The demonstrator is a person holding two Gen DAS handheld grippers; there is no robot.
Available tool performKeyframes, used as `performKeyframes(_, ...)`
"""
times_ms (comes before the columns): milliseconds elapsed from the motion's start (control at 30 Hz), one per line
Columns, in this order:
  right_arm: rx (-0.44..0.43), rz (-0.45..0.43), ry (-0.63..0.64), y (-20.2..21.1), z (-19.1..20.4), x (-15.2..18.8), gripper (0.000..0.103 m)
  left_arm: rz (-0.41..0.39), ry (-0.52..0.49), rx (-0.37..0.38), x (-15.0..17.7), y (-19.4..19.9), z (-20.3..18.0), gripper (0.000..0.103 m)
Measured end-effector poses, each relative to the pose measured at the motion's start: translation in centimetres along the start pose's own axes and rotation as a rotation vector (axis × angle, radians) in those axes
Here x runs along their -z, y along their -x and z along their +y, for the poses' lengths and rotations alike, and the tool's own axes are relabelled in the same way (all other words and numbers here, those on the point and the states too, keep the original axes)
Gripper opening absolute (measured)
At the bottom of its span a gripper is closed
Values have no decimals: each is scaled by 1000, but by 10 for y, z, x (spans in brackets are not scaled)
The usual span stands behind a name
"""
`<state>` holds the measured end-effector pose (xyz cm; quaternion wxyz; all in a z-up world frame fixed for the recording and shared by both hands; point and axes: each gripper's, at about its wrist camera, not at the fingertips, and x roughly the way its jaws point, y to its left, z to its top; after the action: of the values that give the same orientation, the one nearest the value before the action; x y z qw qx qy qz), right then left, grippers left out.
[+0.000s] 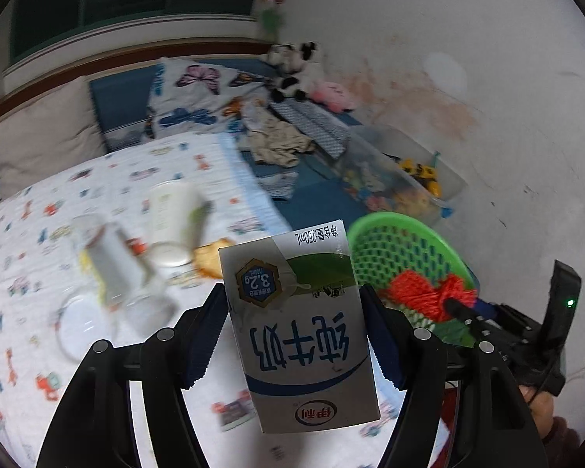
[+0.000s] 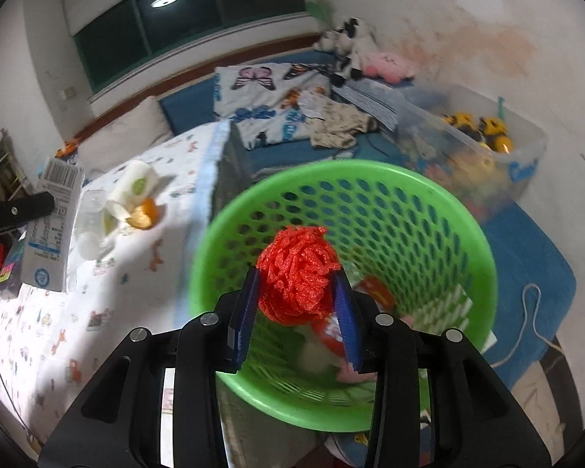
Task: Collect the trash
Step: 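Drop the red net into the basket with the right tool while the left tool drops the milk carton in, then move both tools back to the bed toward the orange peel and clear lid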
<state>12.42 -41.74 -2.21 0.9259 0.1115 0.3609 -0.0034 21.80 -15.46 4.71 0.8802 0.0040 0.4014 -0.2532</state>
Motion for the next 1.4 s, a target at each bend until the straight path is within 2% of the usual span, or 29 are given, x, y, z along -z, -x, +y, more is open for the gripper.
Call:
performKeyframes(433,28,1,-48,8,-31,16,58,41,-86,81,-14,-53,-71,66)
performKeyframes(833,39,-15,-84,23,-47,29,63,105,-129,119,-8,-91,-112,66)
performKeyframes(933,37,-13,-90,24,-48,32,64,119,-137,121,-5,-96,-116,67)
performKeyframes(1000,37,-14,-89,24,-47,33,64,124,-134,120,-4,-96,-115,78)
performKeyframes(1033,36,-13,-90,24,-47,33,64,122,-134,119,-3,-95,-115,79)
performKeyframes(1200,25,-18,-75,26,-40,32,66,115,-138,100,2,-86,-105,83)
performKeyframes(1400,2,-24,-48,28,-24,30,66,75,-119,44,10,-65,-79,81)
